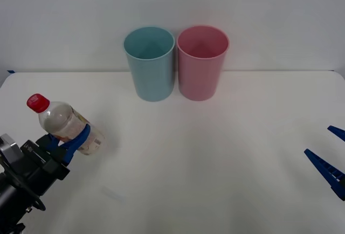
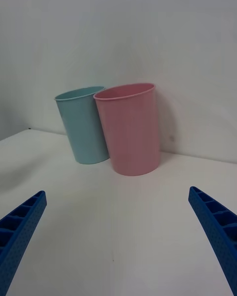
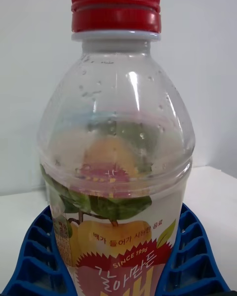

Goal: Grasp the object on the table and drop it into the matching bin: aluminum can to the light blue bin, PET bottle to the pink bin.

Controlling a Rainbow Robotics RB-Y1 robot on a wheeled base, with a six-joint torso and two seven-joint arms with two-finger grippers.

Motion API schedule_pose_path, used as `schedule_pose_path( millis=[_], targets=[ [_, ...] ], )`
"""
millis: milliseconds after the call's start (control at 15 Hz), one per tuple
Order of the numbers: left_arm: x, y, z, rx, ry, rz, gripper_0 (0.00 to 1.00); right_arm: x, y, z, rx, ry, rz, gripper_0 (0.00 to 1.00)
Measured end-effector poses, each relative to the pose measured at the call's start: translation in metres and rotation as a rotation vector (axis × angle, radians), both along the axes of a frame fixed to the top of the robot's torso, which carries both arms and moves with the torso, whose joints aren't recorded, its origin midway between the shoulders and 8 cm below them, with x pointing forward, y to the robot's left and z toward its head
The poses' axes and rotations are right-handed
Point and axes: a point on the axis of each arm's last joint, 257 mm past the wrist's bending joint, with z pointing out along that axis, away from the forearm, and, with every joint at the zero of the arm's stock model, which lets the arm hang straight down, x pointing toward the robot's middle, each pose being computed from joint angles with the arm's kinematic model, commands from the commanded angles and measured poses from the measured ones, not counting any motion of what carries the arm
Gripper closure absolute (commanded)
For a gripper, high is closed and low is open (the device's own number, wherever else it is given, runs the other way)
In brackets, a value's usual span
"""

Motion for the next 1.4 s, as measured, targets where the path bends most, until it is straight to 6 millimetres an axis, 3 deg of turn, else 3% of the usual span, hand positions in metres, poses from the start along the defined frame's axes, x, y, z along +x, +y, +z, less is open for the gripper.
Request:
schedule_pose_path(
  millis=[867,1400],
  targets=[
    [0.065,-0.055,0.131,-0.129,-0.074,-0.151,1.0,0.0,0.0,0.0,0.0,0.0,0.0,0.0],
    [0.111,-0.106,0.181,-0.102,-0.109,-0.197,1.0,0.0,0.0,0.0,0.0,0.0,0.0,0.0]
  ],
)
